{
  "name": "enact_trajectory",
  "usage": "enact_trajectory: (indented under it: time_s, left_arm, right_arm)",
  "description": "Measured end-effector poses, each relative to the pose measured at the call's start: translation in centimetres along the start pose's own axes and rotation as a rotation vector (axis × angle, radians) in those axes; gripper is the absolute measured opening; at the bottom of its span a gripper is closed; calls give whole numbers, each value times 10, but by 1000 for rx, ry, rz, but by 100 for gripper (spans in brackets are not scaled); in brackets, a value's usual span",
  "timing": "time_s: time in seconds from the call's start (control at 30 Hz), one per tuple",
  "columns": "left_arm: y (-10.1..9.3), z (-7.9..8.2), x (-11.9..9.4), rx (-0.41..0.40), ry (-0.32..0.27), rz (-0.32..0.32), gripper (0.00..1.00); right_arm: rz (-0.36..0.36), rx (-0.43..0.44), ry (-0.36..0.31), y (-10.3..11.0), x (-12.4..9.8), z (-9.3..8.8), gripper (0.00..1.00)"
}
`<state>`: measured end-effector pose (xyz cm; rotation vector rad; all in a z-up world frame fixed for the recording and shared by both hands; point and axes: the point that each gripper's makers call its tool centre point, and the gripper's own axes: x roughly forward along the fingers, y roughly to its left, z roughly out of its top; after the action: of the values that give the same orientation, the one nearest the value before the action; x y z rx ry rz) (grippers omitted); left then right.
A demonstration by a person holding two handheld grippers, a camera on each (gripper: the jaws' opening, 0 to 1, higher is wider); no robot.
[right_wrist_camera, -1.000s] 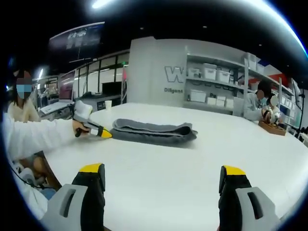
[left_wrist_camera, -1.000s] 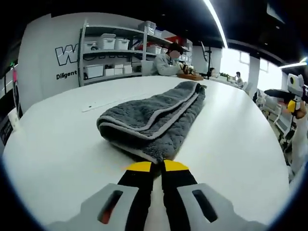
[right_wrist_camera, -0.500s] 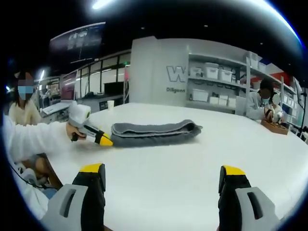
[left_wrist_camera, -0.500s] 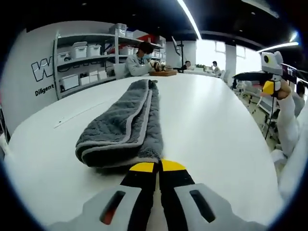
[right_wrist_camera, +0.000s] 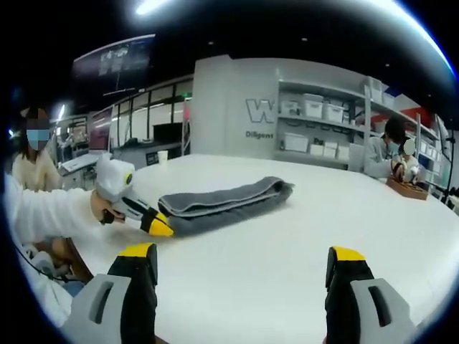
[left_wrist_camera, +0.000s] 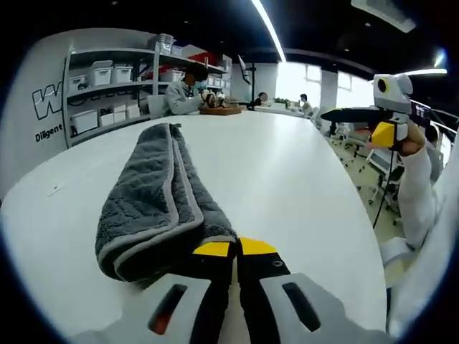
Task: Open the folded towel by lifting each exposed corner and separating the folded layers until the towel lies flat within the target outline without major curled edges
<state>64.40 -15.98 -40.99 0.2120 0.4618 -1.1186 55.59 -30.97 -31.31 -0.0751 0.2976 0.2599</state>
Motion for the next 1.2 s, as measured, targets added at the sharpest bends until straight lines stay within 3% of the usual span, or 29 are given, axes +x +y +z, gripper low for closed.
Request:
enact_trajectory:
  time_s: [0.1, 0.23, 0.37, 0.6, 1.03, 1.2]
  left_arm:
    - [-7, 0, 9, -18, 24, 46, 2]
    - [-16, 9, 19, 95, 5, 126, 2]
    - [-35, 18, 33, 124, -17, 141, 2]
    - [-52, 29, 58, 211, -19, 174, 2]
    - [-72, 36, 91, 227, -12, 204, 3]
    - [-79, 42, 106, 225, -8, 225, 4]
  right_arm:
    - [-3, 5, -2, -1, 0, 0, 98]
    - [-5, 3, -1, -1, -1, 0, 98]
    - [-4, 0, -6, -1, -3, 2, 98]
    - [-10, 3, -10, -3, -6, 3, 98]
    - [-24, 8, -6, -12, -14, 1, 98]
    - [-61, -5, 4, -24, -23, -2, 99]
